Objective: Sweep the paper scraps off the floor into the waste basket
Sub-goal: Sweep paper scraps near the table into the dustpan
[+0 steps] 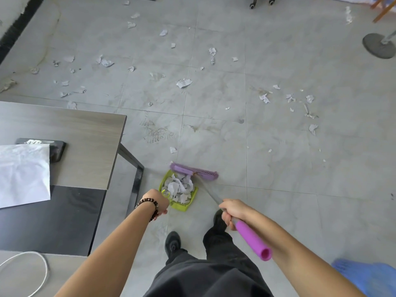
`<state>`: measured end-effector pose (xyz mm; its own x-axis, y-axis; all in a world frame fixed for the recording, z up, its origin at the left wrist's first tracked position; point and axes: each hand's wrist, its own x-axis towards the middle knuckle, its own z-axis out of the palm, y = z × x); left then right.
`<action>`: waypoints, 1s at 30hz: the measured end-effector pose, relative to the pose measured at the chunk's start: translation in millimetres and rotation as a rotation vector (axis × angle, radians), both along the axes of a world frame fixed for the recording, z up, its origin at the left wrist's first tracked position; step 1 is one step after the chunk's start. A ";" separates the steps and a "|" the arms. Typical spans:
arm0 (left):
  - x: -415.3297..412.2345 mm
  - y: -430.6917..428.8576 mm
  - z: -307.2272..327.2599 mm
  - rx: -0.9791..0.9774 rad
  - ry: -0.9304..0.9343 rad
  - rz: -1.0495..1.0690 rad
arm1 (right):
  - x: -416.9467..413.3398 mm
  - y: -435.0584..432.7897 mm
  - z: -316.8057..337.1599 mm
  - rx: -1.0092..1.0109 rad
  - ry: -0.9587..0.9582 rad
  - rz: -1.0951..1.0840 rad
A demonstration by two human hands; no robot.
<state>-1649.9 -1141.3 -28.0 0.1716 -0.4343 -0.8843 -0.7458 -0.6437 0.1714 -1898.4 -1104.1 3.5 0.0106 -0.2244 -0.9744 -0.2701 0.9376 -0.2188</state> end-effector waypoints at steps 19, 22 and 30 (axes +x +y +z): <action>31.3 65.3 -0.1 0.005 -0.044 0.201 | 39.1 -98.7 -32.1 -0.273 0.085 0.387; 33.5 72.0 -1.7 -0.008 -0.068 0.146 | 38.9 -93.0 -56.0 -0.245 0.123 0.504; 31.5 54.3 -3.5 0.035 -0.046 0.165 | -1.6 -35.2 -11.6 -0.061 0.109 0.552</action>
<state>-1618.4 -1087.0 -31.5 0.2783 -0.3663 -0.8879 -0.6364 -0.7627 0.1152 -1900.0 -1139.3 -8.1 0.0424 -0.2696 -0.9620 -0.7412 0.6372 -0.2112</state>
